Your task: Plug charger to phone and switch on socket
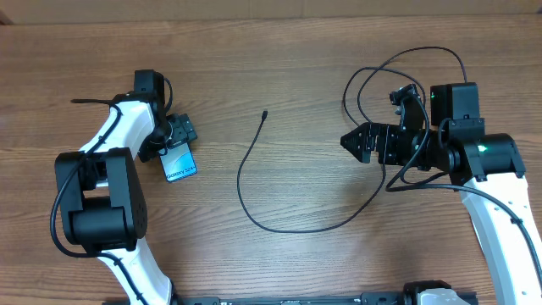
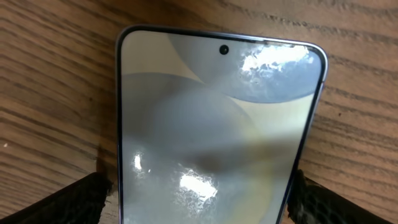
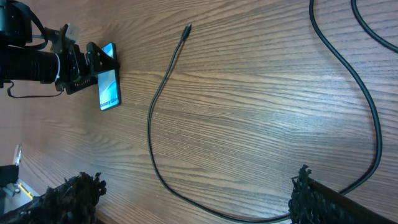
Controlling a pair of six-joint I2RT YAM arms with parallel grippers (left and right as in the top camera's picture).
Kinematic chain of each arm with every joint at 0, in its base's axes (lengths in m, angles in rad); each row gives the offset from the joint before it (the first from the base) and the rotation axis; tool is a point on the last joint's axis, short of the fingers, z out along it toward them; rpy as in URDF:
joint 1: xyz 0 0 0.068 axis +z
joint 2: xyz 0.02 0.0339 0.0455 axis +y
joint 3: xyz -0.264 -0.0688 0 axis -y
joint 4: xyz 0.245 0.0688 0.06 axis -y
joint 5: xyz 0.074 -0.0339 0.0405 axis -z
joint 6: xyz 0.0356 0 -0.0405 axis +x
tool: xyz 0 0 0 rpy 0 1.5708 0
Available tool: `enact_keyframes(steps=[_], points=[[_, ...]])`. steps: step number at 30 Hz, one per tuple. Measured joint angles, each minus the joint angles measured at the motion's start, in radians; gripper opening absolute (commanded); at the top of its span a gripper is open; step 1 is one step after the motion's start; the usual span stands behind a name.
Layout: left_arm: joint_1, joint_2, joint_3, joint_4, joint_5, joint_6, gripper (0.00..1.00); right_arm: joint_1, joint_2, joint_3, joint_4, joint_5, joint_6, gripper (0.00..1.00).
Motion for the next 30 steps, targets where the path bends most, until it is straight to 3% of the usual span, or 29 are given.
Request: enact_keyframes(steps=[4, 16, 21, 30], points=[[-0.004, 0.000, -0.002, 0.000, -0.014, -0.003, 0.84, 0.000, 0.000, 0.000, -0.001, 0.000, 0.000, 1.00], [-0.019, 0.000, 0.002, -0.021, -0.017, -0.006, 0.81, 0.000, 0.000, 0.000, 0.002, 0.000, 0.000, 1.00], [-0.019, 0.021, 0.051, -0.134, 0.037, -0.007, 0.82, 0.000, 0.000, 0.000, 0.006, 0.000, 0.000, 1.00], [-0.019, 0.046, 0.316, -0.343, 0.183, -0.007, 0.82, 0.000, 0.000, 0.000, 0.008, 0.000, 0.000, 1.00]])
